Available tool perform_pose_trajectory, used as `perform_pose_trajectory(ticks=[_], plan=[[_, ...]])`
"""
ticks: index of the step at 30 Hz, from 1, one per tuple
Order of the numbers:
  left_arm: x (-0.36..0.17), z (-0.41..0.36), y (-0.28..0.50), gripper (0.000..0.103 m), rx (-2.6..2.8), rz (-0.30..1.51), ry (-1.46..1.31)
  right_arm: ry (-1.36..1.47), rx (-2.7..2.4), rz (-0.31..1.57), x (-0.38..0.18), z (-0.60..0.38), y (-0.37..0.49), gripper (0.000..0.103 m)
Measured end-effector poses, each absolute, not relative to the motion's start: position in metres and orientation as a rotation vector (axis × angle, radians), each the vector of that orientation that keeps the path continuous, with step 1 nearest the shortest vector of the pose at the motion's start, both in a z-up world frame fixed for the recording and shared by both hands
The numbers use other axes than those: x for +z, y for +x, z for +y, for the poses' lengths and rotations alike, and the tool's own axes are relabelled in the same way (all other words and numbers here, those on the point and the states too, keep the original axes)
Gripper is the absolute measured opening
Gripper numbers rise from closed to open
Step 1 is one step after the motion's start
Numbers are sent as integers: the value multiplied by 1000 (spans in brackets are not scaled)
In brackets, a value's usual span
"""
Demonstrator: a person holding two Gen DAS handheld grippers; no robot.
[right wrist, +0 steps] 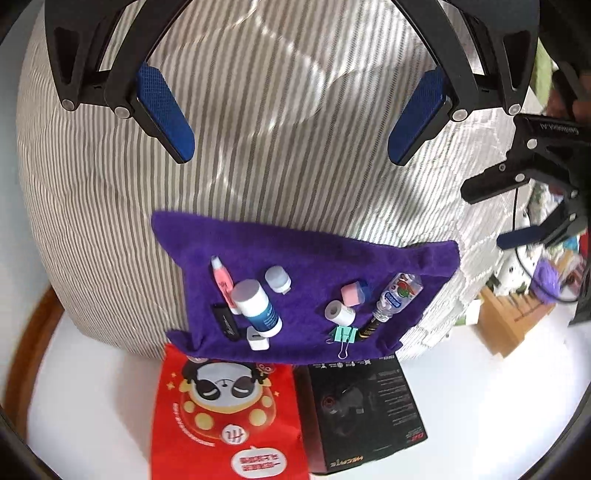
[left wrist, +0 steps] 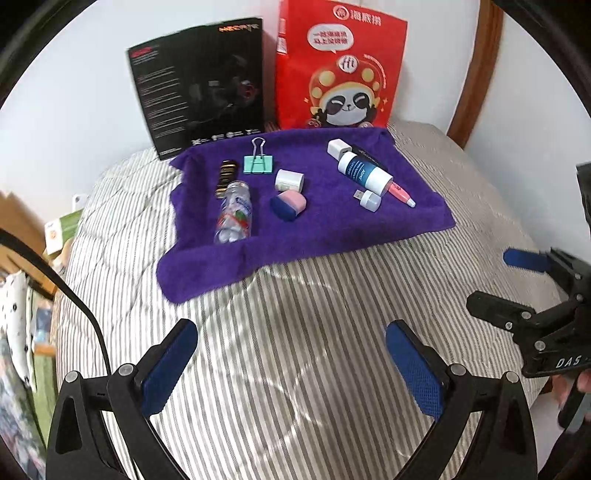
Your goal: Organize rigid objects
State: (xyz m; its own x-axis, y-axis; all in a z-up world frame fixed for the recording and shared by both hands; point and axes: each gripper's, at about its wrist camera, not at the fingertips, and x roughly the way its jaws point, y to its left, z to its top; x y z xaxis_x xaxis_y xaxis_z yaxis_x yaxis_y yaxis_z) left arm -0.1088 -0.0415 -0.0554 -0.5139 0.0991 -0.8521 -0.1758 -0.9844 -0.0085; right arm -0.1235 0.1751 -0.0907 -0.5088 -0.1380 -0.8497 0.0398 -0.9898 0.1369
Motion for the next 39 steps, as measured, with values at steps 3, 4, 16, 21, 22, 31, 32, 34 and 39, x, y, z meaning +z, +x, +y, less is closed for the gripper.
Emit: perform_pose_trajectory(ticks=[3,4,16,21,22,31,32,34,39], plan=[[-51,-44,-95,103,2630,86,-1457,1503,-2679,-153,-86,170,-108,103],[-51,-44,-91,103,2636,86,-1459,1504,-2693,-148,-84,169,-103,103],[-64,-38,-61,103,2656,59,-1489,1480,-2790,-129,-76,159,-54,103],[-66,-35,-51,103,2665,52,-1486,1469,-2807,-139,-73,160,-37,103],[-67,-35,-50,103,2664,46,-1492,1469,-2810,-141,-73,160,-34,103],[-68,-34,-38,103,2679,17,-1485,1464,-2835,-143,-71,161,-20,103],[-67,-32,-36,103,2682,28,-1480,1461,-2838,-142,-70,160,-19,103],[-67,-31,-35,103,2681,46,-1483,1462,-2843,-141,-70,159,-18,103],[-67,-36,-33,103,2698,23,-1480,1461,-2847,-133,-69,156,-17,103]])
